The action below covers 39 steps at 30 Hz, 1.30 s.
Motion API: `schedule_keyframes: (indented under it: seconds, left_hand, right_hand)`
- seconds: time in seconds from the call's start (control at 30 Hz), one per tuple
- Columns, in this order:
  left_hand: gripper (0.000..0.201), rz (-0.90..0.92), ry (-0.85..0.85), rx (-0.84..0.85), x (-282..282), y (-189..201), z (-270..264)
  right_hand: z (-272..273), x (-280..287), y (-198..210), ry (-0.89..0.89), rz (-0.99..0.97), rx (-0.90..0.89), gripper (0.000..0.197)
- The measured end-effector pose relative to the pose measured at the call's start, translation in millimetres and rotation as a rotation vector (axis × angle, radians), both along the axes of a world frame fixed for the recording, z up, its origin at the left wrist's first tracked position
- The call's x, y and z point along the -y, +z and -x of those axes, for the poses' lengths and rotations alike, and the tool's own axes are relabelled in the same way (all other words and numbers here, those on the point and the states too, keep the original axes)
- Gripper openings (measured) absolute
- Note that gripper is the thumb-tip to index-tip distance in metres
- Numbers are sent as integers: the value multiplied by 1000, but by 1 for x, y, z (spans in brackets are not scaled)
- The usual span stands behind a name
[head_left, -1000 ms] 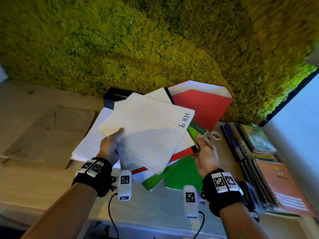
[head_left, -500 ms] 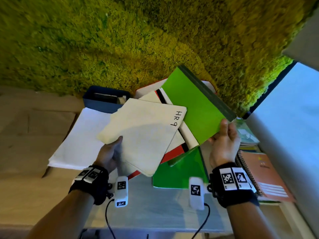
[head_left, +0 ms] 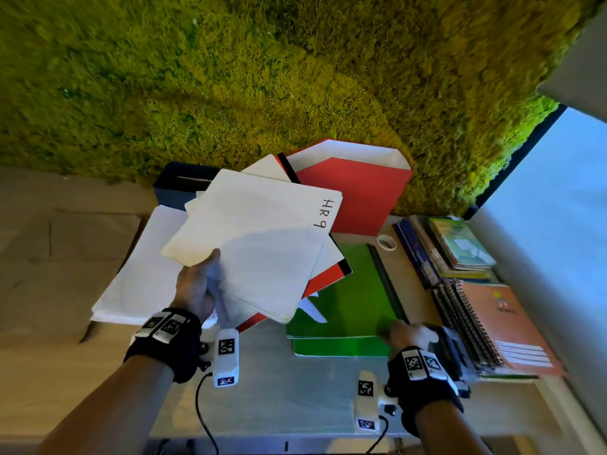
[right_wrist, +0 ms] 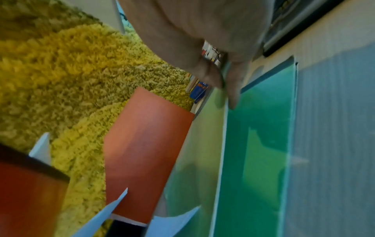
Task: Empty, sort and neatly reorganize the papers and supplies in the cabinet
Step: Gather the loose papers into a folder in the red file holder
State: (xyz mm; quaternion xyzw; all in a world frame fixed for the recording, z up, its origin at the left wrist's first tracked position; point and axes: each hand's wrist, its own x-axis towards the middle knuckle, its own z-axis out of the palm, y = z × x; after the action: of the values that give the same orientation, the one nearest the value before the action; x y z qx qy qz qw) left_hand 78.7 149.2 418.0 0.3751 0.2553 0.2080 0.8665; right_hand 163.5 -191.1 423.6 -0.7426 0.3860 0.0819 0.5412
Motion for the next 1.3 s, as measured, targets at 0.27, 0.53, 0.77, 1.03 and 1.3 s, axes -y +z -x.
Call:
schedule_keyframes:
  seconds: [0.27, 0.53, 0.77, 1.03, 1.3]
  left_hand:
    - [49, -38, 50, -47, 4, -2, -8]
    - [42, -40, 142, -61, -13, -5, 1]
    - [21, 21, 172, -68, -34, -14, 18]
    - [26, -51, 312, -145, -38, -14, 28]
    - [32, -76, 273, -117, -40, -15, 30]
  right_hand:
    - [15, -36, 25, 483, 256, 261, 44]
    - [39, -94, 62, 664, -293, 510, 27]
    - [12, -89, 84, 404, -72, 798, 34]
    - [-7, -23, 41, 160, 290, 490, 39]
    - [20, 0, -8, 305, 476, 11, 36]
